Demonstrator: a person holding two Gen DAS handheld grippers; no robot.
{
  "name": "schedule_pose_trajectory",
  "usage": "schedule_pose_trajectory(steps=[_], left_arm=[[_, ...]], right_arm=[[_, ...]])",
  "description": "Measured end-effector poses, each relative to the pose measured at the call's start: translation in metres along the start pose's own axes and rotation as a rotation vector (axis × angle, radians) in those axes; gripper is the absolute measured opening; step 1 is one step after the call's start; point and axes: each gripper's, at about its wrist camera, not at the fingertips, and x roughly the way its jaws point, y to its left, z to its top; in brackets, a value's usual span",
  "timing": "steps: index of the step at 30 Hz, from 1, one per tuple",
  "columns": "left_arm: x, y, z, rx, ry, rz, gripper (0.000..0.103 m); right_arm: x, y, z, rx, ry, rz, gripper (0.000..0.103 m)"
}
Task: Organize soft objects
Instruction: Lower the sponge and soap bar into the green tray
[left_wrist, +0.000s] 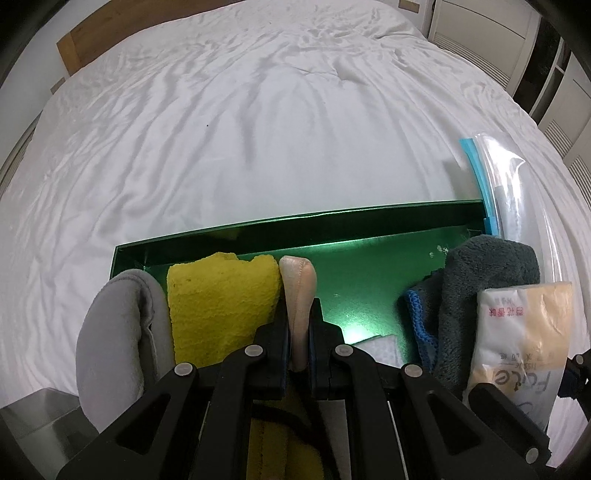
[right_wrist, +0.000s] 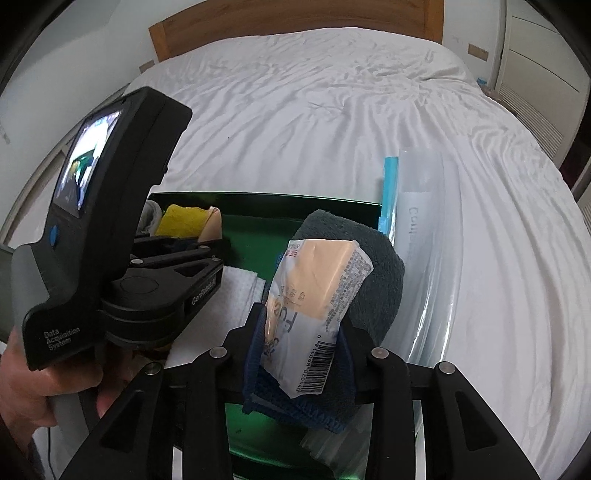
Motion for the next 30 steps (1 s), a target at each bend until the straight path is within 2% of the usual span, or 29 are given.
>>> schedule_pose_trajectory(steps=[30], left_arm=[[0.004, -0.001, 0.008, 0.012, -0.013, 0.009, 0.007]], right_arm=[[0.009, 0.012, 0.004, -0.05, 0.024, -0.027, 0.041]])
